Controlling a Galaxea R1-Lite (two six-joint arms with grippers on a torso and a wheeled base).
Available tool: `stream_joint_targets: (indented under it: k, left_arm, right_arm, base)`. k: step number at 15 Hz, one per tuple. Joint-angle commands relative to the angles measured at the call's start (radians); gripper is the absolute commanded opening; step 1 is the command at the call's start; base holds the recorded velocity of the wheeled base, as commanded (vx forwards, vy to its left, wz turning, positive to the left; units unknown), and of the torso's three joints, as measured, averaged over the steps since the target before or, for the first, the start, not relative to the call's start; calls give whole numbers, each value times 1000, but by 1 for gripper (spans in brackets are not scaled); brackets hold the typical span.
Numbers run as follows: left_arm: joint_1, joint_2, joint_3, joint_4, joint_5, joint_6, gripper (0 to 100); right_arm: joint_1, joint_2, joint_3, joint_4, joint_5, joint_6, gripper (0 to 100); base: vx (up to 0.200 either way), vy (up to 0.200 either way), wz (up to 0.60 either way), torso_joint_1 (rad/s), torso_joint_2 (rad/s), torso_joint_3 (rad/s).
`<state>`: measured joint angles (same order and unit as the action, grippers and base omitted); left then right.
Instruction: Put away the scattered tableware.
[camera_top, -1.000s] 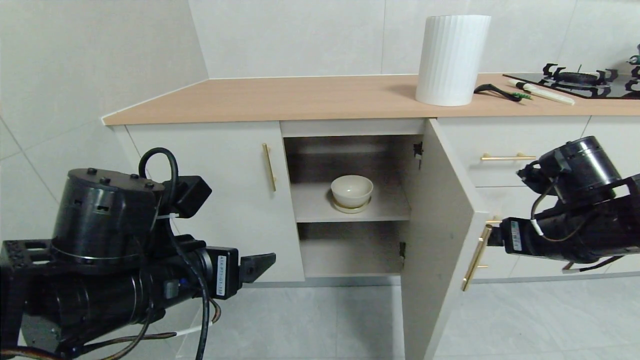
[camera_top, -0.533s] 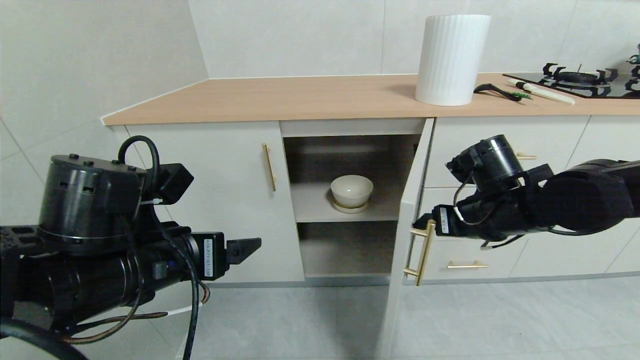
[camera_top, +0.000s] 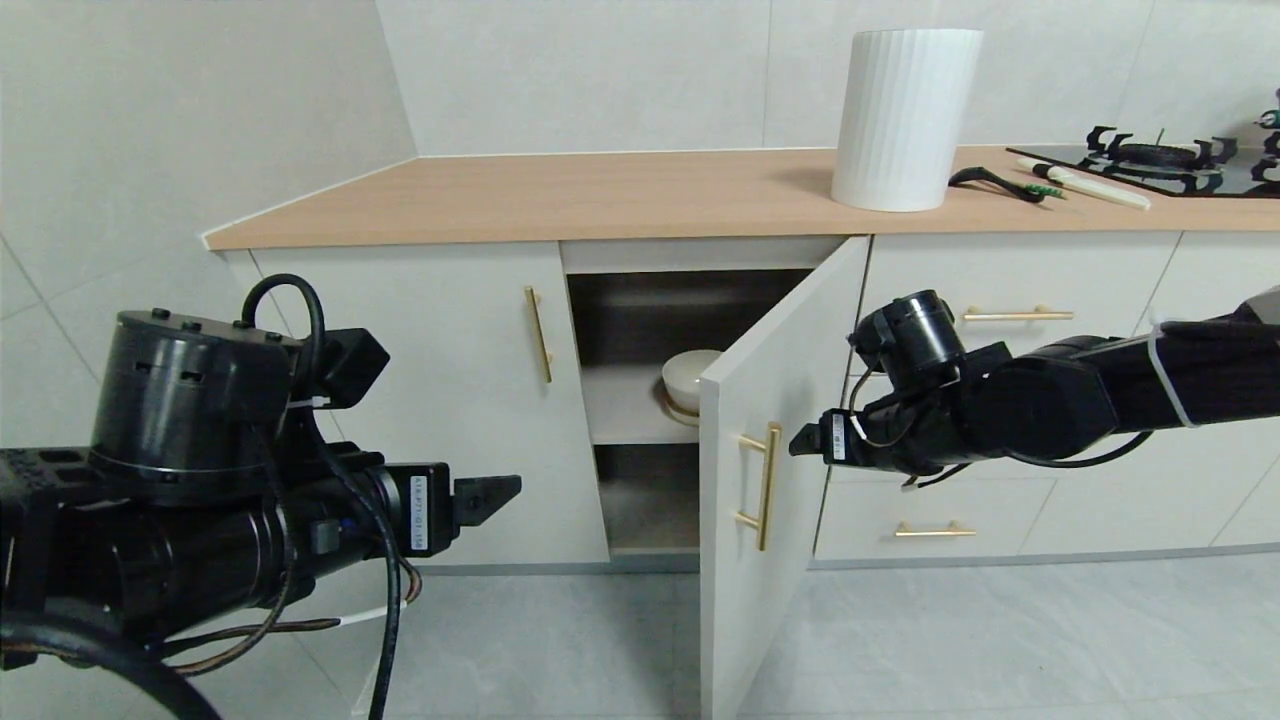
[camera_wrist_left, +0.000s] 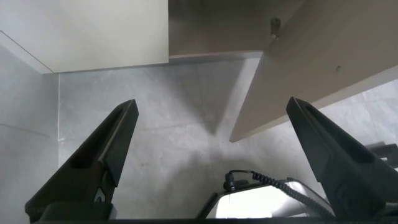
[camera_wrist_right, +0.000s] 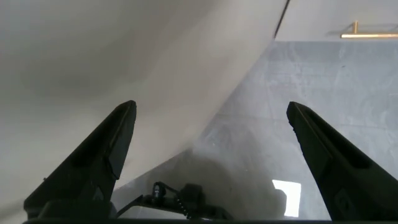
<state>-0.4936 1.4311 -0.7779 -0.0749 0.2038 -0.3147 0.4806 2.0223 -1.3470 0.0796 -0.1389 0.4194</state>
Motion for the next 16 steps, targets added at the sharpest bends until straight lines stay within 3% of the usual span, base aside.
stream_joint_targets:
  k: [1, 9, 11, 16]
  left_arm:
    - [0, -1, 0, 1, 2, 0, 100]
    - [9, -1, -9, 4, 2, 2, 100]
    - [9, -9, -9, 0, 2, 0, 100]
    - [9, -14, -11, 0, 2, 0, 100]
  right_arm:
    - [1, 16, -1, -1, -1, 1, 100]
    - [6, 62, -4, -129, -4, 90, 100]
    - [7, 96, -23, -198, -18, 137, 100]
    - [9, 236, -190, -291, -195, 317, 100]
  base:
    - [0, 0, 0, 0, 0, 0]
    - [175, 0, 0, 2, 1, 2]
    - [0, 0, 0, 0, 0, 0]
    - [0, 0, 0, 0, 0, 0]
